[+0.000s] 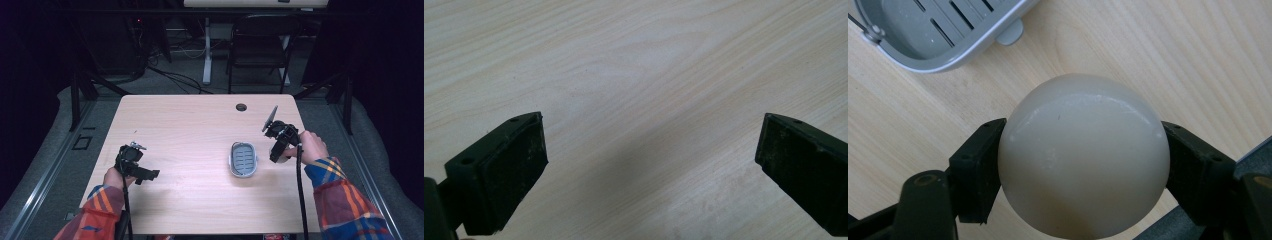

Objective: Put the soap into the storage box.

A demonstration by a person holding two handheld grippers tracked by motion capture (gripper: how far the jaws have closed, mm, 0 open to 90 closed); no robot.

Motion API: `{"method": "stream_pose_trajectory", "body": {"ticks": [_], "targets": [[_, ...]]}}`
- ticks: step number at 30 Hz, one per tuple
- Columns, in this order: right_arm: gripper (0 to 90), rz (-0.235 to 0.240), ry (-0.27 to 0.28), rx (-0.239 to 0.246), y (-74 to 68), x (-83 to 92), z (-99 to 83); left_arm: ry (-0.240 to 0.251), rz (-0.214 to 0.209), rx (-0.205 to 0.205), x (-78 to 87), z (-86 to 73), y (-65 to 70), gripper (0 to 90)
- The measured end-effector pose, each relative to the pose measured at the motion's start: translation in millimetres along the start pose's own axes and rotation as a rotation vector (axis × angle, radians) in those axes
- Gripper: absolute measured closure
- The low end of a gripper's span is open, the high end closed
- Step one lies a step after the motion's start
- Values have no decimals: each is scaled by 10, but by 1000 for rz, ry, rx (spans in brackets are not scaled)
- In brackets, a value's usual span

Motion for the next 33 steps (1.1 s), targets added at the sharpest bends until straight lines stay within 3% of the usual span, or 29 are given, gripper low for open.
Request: {"method": "stream_pose_trajectory", "body": {"ticks": [12, 19, 23, 33], "targets": [[246, -8, 16, 6, -9, 116, 125, -2, 0, -4, -2, 0, 1, 0], [246, -17, -3, 35, 3, 165, 177, -4, -1, -1, -3, -3, 2, 0], [246, -10, 21, 22, -20, 176, 228, -4, -1, -2, -8, -3, 3, 1], [246, -20, 4, 56, -40, 204, 302, -5, 0, -4, -8, -4, 1, 0]]}}
Point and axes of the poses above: each handheld gripper's, and its own axes: x roughly backward along the jaws, z roughly out of its top, y roughly to its right, the point moved 6 cm from there along -x, roughly forward along the jaws, and after that the axes turned 10 degrees about -z, right-handed, at the moved point
